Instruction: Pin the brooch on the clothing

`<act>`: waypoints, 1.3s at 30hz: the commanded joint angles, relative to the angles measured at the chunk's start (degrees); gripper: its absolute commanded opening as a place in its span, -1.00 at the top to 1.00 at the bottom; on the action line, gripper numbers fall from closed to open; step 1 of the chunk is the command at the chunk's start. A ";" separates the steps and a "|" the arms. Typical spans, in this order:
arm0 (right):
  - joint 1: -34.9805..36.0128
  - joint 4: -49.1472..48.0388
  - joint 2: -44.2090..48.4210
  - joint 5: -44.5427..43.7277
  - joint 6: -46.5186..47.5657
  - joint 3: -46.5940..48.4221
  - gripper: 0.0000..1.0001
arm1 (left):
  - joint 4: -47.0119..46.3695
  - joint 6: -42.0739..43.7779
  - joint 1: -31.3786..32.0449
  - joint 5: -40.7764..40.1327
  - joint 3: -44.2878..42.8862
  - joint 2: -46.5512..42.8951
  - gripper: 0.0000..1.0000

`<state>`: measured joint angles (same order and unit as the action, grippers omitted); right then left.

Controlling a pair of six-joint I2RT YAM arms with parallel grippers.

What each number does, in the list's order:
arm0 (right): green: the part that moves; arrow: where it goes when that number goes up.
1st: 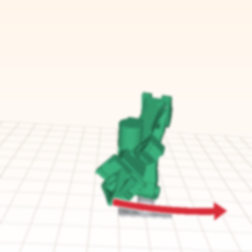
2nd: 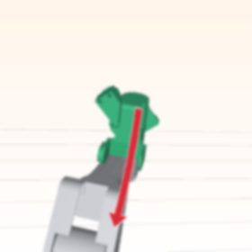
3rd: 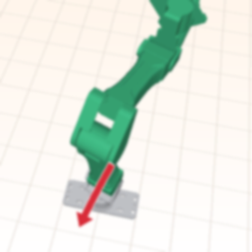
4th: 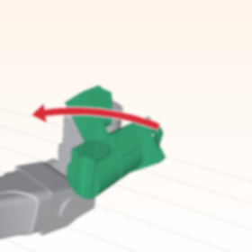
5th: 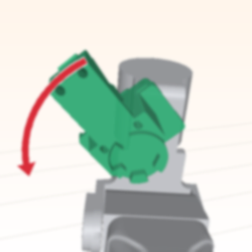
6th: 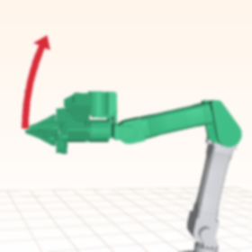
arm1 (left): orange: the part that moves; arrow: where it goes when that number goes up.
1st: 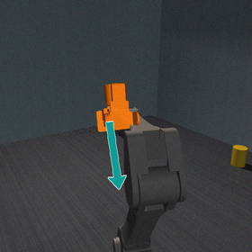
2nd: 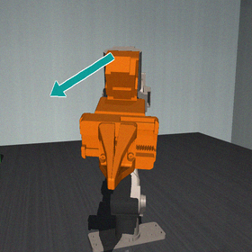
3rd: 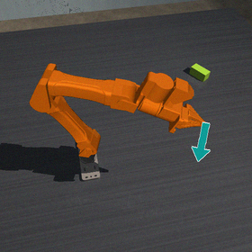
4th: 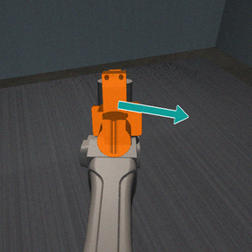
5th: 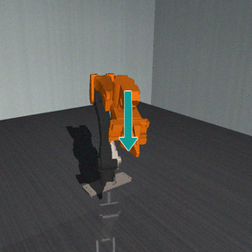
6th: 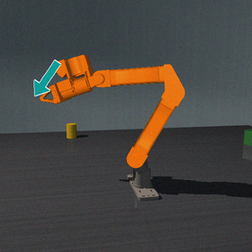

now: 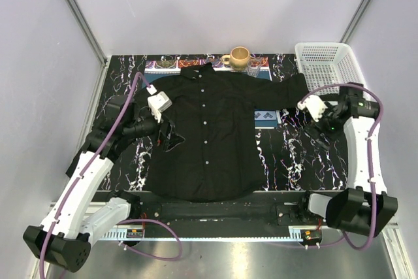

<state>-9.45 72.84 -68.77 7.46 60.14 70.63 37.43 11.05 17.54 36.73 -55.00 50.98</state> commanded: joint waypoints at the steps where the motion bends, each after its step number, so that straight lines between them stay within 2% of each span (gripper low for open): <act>1: -8.73 -11.91 -3.28 8.52 26.07 -1.81 -0.68 | -3.24 0.29 -0.14 2.30 -3.09 0.61 -0.98; 4: -11.45 -17.97 -5.66 14.41 33.98 -3.30 -0.62 | -3.15 1.25 -0.14 2.03 -2.13 0.44 -0.98; 7: -12.43 -25.28 -5.41 18.45 40.21 -8.39 -0.59 | -2.54 1.96 -0.14 2.55 -0.90 0.52 -0.98; 8: -13.04 -26.16 -5.32 21.33 45.37 -11.10 -0.51 | -2.28 2.31 -0.14 2.64 -0.55 0.52 -0.98; 11: -14.01 -33.09 -5.05 22.94 52.86 -17.86 -0.42 | -2.45 3.18 -0.14 2.82 0.68 0.78 -0.98; 15: -15.51 -44.87 -8.12 24.00 59.73 -23.07 -0.20 | -2.89 4.68 -0.14 2.91 1.83 1.75 -0.98; 17: -16.82 -48.56 -9.71 24.70 63.07 -24.31 -0.16 | -3.32 5.47 -0.14 2.82 2.35 2.28 -0.98; 28: -22.89 -49.28 -17.27 29.80 77.31 -22.64 0.01 | -6.66 6.00 -0.31 2.47 4.20 5.00 -0.98; 30: -23.07 -50.07 -17.80 30.33 77.06 -22.82 0.07 | -7.46 5.74 -0.40 2.29 4.64 5.44 -0.98; 39: -23.51 -53.23 -19.38 31.56 78.37 -25.10 0.11 | -7.72 5.74 -0.84 1.94 4.47 6.32 -0.98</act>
<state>-32.69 22.90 -87.53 35.75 113.78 46.44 32.86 16.32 17.17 37.60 -50.33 57.23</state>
